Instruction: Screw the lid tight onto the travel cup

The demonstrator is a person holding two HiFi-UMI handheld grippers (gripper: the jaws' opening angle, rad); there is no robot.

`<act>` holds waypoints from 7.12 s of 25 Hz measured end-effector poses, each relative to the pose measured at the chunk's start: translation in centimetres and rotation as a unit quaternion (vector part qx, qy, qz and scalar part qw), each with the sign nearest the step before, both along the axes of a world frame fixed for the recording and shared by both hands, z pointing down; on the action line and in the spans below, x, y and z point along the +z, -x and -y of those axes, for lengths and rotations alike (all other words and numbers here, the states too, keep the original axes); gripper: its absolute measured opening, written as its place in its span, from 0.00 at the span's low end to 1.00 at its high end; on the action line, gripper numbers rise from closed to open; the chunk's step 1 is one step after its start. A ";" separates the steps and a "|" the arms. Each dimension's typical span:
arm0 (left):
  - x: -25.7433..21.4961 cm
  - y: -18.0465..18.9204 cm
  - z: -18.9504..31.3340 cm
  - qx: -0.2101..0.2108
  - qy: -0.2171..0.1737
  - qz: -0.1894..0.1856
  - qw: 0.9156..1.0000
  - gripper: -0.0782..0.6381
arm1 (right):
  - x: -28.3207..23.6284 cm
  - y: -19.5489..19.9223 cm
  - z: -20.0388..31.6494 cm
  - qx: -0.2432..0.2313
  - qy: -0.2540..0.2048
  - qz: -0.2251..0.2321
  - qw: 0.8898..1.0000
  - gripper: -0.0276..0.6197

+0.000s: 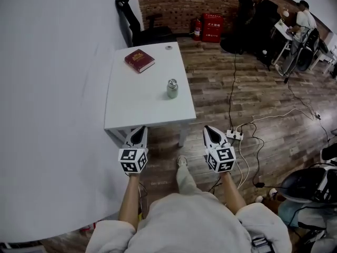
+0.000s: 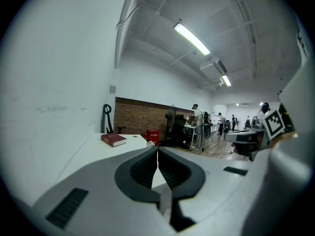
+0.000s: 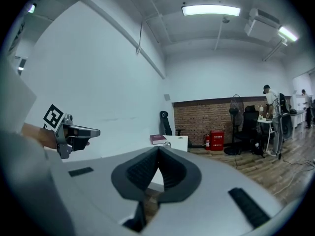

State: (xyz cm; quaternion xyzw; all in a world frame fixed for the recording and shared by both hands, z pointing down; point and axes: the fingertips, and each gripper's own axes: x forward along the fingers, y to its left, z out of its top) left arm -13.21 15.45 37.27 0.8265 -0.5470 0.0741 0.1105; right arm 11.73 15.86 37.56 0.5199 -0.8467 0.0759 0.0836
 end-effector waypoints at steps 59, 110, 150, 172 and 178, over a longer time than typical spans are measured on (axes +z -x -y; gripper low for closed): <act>14.7 -3.4 32.4 0.107 0.094 0.036 0.989 0.12 | 11.4 6.3 32.3 -0.061 0.078 -0.014 0.995 0.04; 21.9 -12.7 34.5 0.286 0.051 0.049 0.956 0.55 | 13.6 17.5 36.8 -0.319 0.000 -0.051 0.946 0.53; 22.1 -12.5 34.5 0.295 0.051 0.055 0.953 0.55 | 13.6 16.7 39.1 -0.097 -0.019 -0.073 0.992 0.46; 22.0 -12.5 34.5 0.300 0.051 0.050 0.951 0.55 | 13.4 17.8 36.0 -0.395 -0.011 -0.085 0.915 0.51; 21.9 -12.6 34.5 0.301 0.051 0.050 0.951 0.55 | 13.6 18.3 35.5 -0.446 -0.007 -0.096 0.890 0.47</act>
